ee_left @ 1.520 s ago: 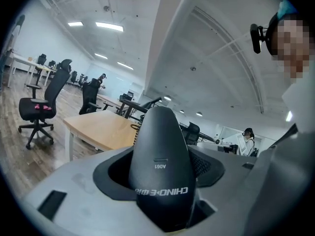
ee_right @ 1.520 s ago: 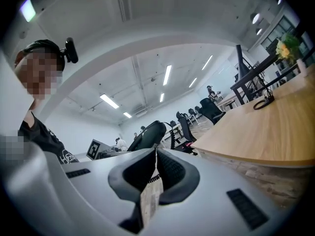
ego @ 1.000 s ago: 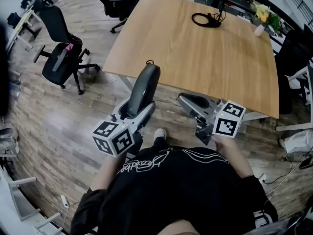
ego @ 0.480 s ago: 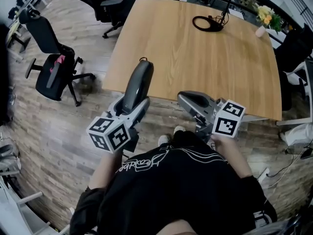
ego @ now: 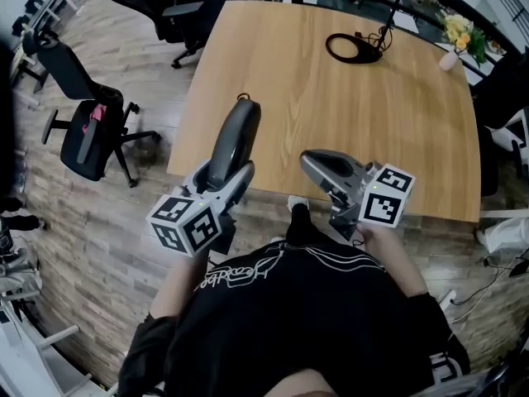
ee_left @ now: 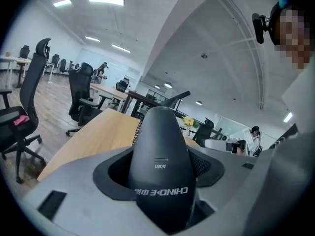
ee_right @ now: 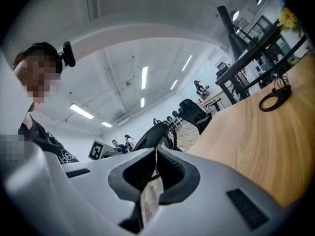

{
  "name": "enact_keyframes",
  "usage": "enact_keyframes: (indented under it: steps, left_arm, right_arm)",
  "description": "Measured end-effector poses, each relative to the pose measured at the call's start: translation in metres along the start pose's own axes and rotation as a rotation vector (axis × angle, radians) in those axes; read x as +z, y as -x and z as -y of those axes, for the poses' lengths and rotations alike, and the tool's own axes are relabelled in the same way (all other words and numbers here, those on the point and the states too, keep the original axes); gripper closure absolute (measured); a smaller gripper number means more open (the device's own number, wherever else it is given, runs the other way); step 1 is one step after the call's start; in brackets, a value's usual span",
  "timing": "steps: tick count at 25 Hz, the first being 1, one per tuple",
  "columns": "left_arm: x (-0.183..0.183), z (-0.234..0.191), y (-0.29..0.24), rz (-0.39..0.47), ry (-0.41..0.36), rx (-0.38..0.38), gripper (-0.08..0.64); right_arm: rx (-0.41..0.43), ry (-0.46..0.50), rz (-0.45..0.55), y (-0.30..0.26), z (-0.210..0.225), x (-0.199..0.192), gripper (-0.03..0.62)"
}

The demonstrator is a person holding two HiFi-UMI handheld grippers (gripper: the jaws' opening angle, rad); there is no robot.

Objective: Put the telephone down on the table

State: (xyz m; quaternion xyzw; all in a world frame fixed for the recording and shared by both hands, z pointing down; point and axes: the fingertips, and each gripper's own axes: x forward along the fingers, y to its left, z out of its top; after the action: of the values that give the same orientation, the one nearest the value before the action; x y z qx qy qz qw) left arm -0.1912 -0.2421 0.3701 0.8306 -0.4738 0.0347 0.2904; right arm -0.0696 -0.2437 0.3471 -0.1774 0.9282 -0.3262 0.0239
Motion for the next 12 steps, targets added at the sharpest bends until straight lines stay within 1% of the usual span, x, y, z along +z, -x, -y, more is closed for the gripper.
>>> enact_keyframes:
  steps: [5,12]
  left_arm:
    - [0.018,-0.021,-0.039,-0.02,0.006,0.019,0.276]
    - [0.038,-0.049,-0.092,-0.047,0.018,0.035,0.276]
  right_arm:
    - [0.011,-0.01,-0.022,-0.019,0.035,0.025,0.551]
    - [-0.004,-0.043,-0.044,-0.035,0.088,0.05,0.552]
